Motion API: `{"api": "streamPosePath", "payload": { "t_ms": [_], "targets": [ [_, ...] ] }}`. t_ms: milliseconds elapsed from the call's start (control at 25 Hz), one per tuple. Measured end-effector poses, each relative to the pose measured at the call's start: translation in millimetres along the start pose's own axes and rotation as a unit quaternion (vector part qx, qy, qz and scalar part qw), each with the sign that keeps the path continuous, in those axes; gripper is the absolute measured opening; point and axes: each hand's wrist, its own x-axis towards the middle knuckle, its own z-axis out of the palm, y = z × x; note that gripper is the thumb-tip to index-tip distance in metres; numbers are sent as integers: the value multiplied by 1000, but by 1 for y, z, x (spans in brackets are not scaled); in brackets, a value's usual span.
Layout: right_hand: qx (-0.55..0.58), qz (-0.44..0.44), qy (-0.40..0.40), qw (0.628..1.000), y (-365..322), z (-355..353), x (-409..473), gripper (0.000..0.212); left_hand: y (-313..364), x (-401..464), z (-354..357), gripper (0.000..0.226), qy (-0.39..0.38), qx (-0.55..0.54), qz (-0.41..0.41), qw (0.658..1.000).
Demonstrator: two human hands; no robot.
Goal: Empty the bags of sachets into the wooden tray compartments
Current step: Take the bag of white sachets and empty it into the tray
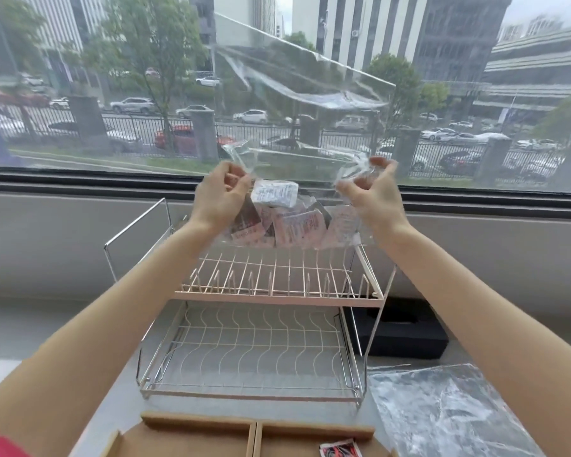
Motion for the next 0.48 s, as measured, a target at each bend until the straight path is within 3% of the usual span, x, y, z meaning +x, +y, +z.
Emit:
{"api": "streamPosePath", "payload": {
  "t_ms": [120, 240, 480],
  "targets": [
    [60, 25, -12, 998, -27, -16, -28, 65, 16, -22, -19, 8, 4, -61, -6, 998],
    [76, 57, -43, 995, -35, -29, -65, 66, 19, -59, -34, 15, -16, -110, -13, 994],
    [95, 141, -88, 981, -10, -45, -156, 60, -11, -153, -45, 13, -87, -120, -58, 987]
  ]
}}
